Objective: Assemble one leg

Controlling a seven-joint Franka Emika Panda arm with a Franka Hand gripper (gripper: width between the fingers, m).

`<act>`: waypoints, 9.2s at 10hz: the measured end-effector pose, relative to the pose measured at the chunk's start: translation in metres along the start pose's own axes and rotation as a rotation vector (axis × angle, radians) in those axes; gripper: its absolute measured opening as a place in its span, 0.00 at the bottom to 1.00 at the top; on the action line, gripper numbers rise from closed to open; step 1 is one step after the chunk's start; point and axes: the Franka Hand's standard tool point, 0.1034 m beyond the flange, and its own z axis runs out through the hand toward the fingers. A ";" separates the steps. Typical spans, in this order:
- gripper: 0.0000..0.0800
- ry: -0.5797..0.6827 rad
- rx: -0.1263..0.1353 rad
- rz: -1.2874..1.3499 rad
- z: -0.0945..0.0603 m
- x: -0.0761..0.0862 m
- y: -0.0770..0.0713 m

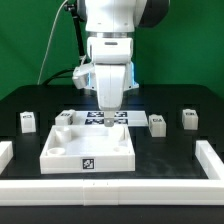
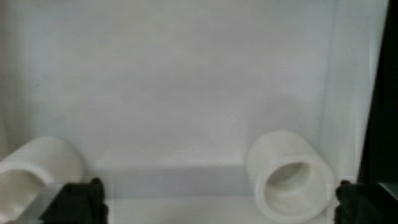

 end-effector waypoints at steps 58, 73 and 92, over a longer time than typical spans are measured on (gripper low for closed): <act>0.81 0.040 -0.004 0.210 -0.007 0.114 0.003; 0.81 0.091 0.105 1.856 0.001 0.181 -0.044; 0.81 -0.689 0.818 1.516 0.031 0.197 -0.083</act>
Offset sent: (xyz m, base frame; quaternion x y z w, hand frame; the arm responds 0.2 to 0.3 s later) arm -0.0225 -0.0054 -0.0242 -0.0073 0.0271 -0.0203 0.9994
